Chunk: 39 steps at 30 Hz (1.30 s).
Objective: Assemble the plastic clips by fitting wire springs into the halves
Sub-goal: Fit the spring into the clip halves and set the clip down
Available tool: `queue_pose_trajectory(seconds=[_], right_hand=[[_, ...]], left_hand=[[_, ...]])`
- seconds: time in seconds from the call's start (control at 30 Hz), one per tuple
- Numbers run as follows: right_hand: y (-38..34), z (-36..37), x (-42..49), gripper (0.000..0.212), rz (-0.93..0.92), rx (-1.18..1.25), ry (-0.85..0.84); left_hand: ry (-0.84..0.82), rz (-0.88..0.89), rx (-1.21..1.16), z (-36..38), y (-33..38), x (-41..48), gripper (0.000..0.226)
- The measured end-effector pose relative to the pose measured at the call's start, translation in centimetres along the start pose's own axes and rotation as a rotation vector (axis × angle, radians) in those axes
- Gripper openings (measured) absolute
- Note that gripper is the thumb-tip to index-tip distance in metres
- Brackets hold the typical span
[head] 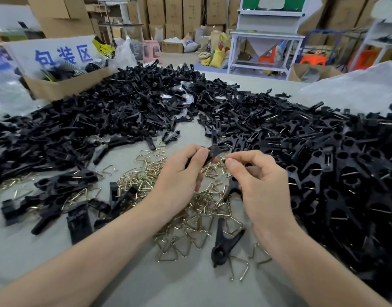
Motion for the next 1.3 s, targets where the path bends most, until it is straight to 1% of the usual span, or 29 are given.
queue_pose_trajectory(seconds=[0.13,0.3,0.37,0.47,0.5,0.57,0.67,0.77,0.83,0.93,1.03,1.13,1.23,1.3], right_hand=[[-0.3,-0.1,0.1,0.017,0.029,0.055,-0.019],[-0.6,-0.4,0.3,0.018,0.088,0.149,0.013],[-0.9,-0.6,0.4,0.024,0.092,0.149,-0.025],[-1.0,-0.5,0.4,0.035,0.079,0.085,-0.062],[-0.8,-0.5,0.3,0.036,0.087,0.055,-0.050],[-0.6,-0.6,0.2,0.036,0.126,0.043,-0.034],[-0.9,-0.3,0.1,0.032,0.157,0.168,-0.073],[-1.2,0.0,0.0,0.020,0.133,0.260,-0.092],[-1.2,0.0,0.1,0.016,0.096,0.263,-0.078],[-1.6,-0.7,0.7,0.013,0.071,0.247,-0.031],[-2.2,-1.4,1.6,0.010,0.112,0.254,-0.059],[-2.8,-2.0,2.2,0.008,0.147,0.264,-0.167],[-3.5,-2.3,2.4,0.012,0.135,0.229,-0.342],[-3.9,-2.4,2.5,0.019,0.112,0.173,-0.409]], left_hand=[[-0.004,0.003,-0.039,0.1,0.0,0.1,0.030],[-0.050,-0.004,-0.105,0.0,0.2,-0.1,0.026],[-0.074,-0.034,-0.145,0.1,0.3,-0.2,0.022],[-0.095,-0.072,-0.159,0.2,0.4,-0.3,0.026],[-0.088,-0.046,-0.126,0.2,0.5,-0.3,0.028],[-0.051,0.059,0.012,0.1,0.8,-0.5,0.031],[-0.002,0.204,0.255,0.1,1.2,-0.8,0.034],[0.003,0.289,0.352,0.2,1.4,-0.9,0.035],[-0.003,0.290,0.294,0.2,1.5,-1.0,0.034],[-0.023,0.173,0.036,-0.1,1.5,-0.6,0.040],[-0.039,0.096,-0.111,-0.5,1.6,-0.2,0.047],[-0.094,0.059,-0.301,-0.5,1.7,-0.2,0.045],[-0.157,0.051,-0.377,-0.5,1.6,-0.1,0.035],[-0.187,0.048,-0.399,-0.5,1.5,-0.1,0.030]])
Point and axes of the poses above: each hand's wrist, its own x-axis towards the middle knuckle, its own z-axis out of the palm, y = z × x, the point moved 1 cm from there along x, towards the middle knuckle, and after that the axes turned 3 degrees about x, right-handed, at the moved point
